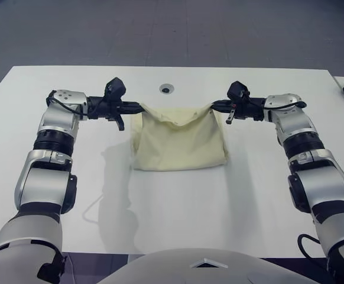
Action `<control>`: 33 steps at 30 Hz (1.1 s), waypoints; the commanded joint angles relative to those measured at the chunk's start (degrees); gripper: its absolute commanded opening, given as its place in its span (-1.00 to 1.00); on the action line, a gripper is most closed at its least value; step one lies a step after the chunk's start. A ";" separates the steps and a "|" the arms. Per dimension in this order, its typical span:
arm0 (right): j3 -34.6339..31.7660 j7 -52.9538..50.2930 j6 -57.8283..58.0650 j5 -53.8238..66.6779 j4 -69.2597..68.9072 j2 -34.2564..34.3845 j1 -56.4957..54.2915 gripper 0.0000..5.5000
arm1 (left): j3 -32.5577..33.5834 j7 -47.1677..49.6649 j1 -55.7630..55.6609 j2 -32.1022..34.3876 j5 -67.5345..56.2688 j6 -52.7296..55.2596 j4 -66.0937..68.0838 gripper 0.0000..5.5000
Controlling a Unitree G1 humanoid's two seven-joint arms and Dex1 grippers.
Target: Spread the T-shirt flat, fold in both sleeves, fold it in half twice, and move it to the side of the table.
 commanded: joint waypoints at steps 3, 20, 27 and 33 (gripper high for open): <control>-0.83 -4.64 -2.61 -3.70 10.25 2.51 -2.67 -1.00 | 0.68 2.75 -3.50 -1.42 4.33 -4.02 9.37 -1.00; -7.25 -24.53 -5.63 -5.72 14.12 5.34 -3.79 -0.71 | 6.57 23.19 -9.31 -6.72 8.67 -4.71 20.15 -0.71; -5.17 -27.20 -12.21 -9.66 11.35 5.29 -1.72 -0.31 | 6.85 26.65 -6.74 -5.32 10.51 -7.56 14.44 -0.29; 4.47 -33.29 -18.38 -21.67 11.24 5.02 -2.28 0.00 | 1.24 16.25 8.38 -6.08 8.51 -0.42 -19.50 0.03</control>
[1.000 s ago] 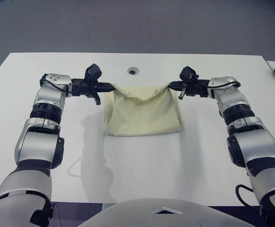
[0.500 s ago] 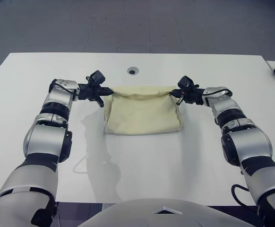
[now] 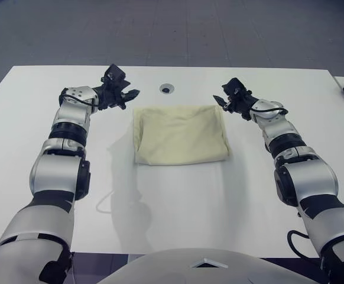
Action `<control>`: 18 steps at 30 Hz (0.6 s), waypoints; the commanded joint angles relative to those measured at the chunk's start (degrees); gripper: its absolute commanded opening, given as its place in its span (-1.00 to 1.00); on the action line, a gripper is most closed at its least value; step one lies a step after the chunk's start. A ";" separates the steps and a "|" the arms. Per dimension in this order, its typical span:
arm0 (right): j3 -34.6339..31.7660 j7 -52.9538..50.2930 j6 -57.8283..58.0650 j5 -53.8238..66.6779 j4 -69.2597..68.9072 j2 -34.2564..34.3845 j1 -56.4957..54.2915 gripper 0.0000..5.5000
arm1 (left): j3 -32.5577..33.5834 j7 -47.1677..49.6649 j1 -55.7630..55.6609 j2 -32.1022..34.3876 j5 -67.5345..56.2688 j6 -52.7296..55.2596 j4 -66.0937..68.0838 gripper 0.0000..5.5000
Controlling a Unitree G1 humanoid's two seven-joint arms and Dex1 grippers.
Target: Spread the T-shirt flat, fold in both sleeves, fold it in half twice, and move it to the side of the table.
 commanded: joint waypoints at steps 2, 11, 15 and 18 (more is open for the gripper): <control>8.40 -6.51 -4.04 -10.53 0.30 0.04 -0.95 0.11 | -6.20 -3.31 13.44 0.13 1.51 7.51 -27.76 0.15; 15.88 -10.96 -6.80 -19.92 2.98 -1.40 -0.03 0.66 | -14.08 -3.62 25.62 8.97 13.19 8.52 -44.24 0.72; 19.08 -7.63 -11.77 -22.70 1.16 -4.88 2.67 0.88 | -15.29 -2.66 24.75 9.24 15.59 7.59 -43.88 0.96; 20.58 -0.53 -17.03 -21.79 -4.69 -8.76 6.38 0.95 | -16.31 -2.74 22.18 9.33 16.92 5.04 -40.70 0.96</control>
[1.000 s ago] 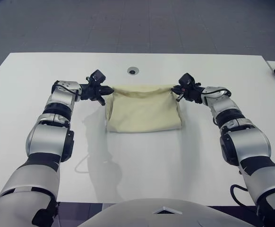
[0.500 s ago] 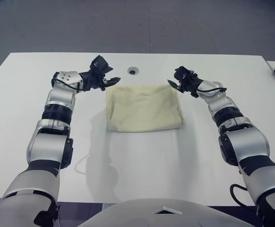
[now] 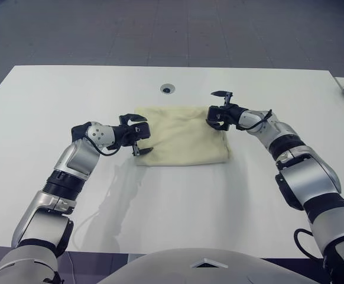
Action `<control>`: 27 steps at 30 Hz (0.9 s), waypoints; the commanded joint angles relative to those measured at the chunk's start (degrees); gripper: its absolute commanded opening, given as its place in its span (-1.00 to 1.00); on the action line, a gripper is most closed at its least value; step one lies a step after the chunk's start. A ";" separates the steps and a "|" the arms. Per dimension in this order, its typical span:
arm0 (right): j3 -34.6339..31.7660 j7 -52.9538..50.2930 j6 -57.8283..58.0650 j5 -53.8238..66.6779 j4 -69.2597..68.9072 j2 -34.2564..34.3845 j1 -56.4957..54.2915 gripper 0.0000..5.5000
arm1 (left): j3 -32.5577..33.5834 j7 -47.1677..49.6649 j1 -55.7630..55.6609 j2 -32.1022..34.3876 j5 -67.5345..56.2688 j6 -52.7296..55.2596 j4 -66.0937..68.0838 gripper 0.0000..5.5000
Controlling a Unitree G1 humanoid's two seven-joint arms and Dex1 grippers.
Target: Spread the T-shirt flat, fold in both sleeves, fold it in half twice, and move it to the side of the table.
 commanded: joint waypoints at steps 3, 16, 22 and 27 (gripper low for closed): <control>2.91 19.80 -5.73 3.81 -20.89 -10.31 13.79 0.95 | -2.79 -0.82 -7.47 0.15 3.26 -6.28 9.63 0.96; 3.02 43.04 28.81 27.30 -83.36 -15.30 32.69 0.95 | -6.69 7.58 -32.03 -13.97 7.46 -27.32 47.93 0.96; -6.17 38.01 35.70 28.06 -83.43 -15.02 31.61 0.95 | -0.47 6.69 -30.68 -9.68 2.31 -29.09 45.31 0.96; -11.25 31.02 38.26 28.65 -79.27 -11.69 32.98 0.95 | 8.57 0.10 -15.57 -1.11 -8.20 -16.35 21.80 0.96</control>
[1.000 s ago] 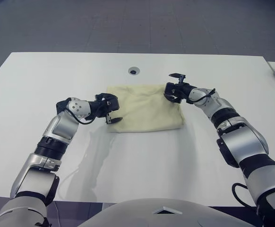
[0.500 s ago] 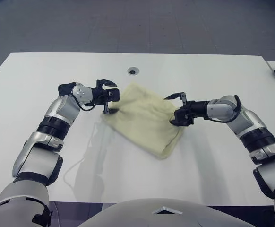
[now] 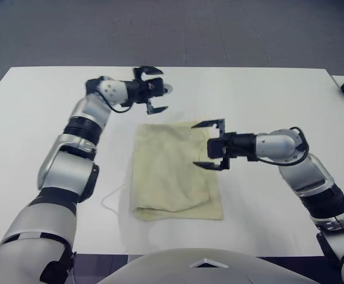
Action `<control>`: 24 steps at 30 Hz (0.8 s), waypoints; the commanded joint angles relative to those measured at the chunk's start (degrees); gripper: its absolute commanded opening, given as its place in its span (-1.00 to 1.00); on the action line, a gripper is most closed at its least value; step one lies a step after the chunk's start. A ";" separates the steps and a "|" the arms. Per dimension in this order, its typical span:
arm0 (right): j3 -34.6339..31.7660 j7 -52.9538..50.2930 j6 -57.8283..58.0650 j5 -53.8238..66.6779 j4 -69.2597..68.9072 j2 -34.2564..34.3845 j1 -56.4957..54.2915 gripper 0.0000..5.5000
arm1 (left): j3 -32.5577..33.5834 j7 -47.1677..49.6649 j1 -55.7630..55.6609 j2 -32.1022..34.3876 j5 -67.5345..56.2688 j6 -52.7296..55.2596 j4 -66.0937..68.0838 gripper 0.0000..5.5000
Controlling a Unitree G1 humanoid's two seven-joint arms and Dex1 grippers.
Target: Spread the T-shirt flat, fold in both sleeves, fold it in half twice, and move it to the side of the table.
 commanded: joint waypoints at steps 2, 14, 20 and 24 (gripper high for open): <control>-6.83 -6.85 -0.33 0.63 4.19 1.14 3.94 0.95 | 8.81 -10.69 21.50 10.33 -13.64 17.46 -30.86 0.96; -35.68 -4.03 -14.09 -1.18 -22.11 -8.23 57.55 0.95 | 20.19 -24.91 70.21 32.72 -18.04 13.75 -67.00 0.96; -32.35 -5.62 -20.97 -8.00 -22.51 -7.71 64.08 0.95 | 19.04 -21.79 78.28 32.12 -13.69 8.78 -72.41 0.96; -28.94 -5.75 -20.20 -9.11 -23.25 -7.48 62.26 0.95 | 13.45 -13.15 78.84 26.41 -3.68 6.08 -74.43 0.96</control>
